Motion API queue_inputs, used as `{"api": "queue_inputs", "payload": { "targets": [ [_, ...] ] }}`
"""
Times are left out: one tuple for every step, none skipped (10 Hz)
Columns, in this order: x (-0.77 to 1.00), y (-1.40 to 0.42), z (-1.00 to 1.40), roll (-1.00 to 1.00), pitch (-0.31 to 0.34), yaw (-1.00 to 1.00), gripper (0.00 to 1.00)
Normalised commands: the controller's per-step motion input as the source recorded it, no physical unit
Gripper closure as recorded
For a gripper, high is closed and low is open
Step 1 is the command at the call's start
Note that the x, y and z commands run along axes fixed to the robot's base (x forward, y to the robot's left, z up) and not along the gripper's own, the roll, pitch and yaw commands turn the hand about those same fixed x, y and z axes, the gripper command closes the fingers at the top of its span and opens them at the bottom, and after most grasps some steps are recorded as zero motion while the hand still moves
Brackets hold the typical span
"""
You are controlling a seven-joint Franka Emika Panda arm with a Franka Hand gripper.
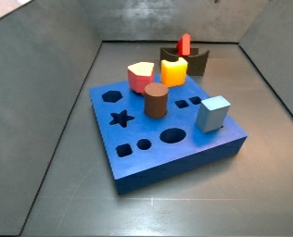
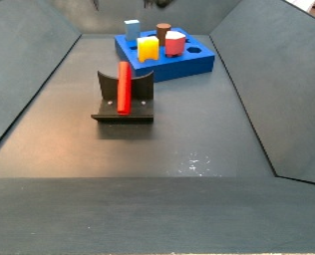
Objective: Pick up the square-circle object. Move up. Place the square-circle object on the fixture. Regrasp the square-circle object. Move to above the board. Insert the square-circle object.
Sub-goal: Regrasp the square-circle object.
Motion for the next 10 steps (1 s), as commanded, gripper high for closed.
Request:
{"api": "queue_inputs", "payload": {
  "targets": [
    [-0.02, -0.04, 0.03, 1.0, 0.041, 0.02, 0.0],
    [-0.01, -0.02, 0.01, 1.0, 0.038, 0.02, 0.0],
    [-0.02, -0.02, 0.01, 1.0, 0.036, 0.02, 0.0],
    [-0.03, -0.02, 0.01, 1.0, 0.03, 0.02, 0.0],
    [-0.03, -0.02, 0.01, 1.0, 0.025, 0.02, 0.0],
    [-0.03, -0.02, 0.0, 1.0, 0.021, 0.02, 0.0],
    [-0.02, -0.02, 0.0, 1.0, 0.015, 0.02, 0.0],
    [-0.02, -0.02, 0.0, 1.0, 0.011, 0.02, 0.0],
    [-0.01, -0.02, 0.0, 1.0, 0.009, 0.03, 0.0],
    [-0.02, -0.02, 0.01, 1.0, 0.01, 0.03, 0.0]
  ]
}}
